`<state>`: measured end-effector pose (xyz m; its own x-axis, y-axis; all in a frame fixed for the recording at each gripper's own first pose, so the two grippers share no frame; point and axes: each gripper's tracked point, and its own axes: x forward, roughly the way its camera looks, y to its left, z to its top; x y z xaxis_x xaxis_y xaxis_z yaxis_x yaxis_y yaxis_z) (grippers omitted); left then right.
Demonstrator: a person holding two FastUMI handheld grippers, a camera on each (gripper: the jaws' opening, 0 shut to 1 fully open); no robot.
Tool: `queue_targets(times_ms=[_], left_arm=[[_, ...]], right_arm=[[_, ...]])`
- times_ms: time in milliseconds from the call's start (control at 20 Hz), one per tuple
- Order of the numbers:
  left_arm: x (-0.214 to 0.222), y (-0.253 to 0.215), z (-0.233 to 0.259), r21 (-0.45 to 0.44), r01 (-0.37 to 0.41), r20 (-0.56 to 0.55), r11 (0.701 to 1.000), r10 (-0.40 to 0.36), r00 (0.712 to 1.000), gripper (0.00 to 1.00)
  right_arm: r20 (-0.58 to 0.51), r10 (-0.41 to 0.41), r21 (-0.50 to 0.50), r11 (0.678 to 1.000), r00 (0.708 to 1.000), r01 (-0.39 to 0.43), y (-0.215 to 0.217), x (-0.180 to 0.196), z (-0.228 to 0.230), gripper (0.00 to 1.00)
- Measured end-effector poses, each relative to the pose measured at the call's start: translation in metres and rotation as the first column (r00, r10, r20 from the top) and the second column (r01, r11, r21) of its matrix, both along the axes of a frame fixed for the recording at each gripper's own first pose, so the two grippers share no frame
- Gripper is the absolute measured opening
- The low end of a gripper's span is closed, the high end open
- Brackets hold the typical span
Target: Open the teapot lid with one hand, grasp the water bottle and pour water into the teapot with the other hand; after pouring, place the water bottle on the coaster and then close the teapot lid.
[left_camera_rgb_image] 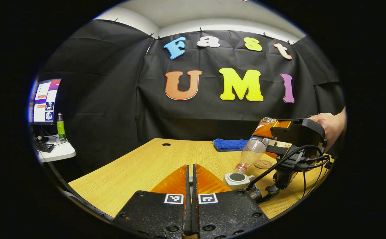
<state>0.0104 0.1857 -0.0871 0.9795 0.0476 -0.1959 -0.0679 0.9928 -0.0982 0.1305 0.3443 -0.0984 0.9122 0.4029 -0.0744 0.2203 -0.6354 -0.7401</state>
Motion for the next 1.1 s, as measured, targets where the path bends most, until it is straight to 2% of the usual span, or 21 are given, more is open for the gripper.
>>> queue_targets(times_ms=[1100], left_arm=[[-0.001, -0.001, 0.004, -0.005, -0.001, 0.007, 1.000, 0.001, 1.000, 0.02]], right_arm=[[0.019, 0.036, -0.022, 0.999, 0.999, -0.036, 0.002, -0.011, 0.005, 0.70]])
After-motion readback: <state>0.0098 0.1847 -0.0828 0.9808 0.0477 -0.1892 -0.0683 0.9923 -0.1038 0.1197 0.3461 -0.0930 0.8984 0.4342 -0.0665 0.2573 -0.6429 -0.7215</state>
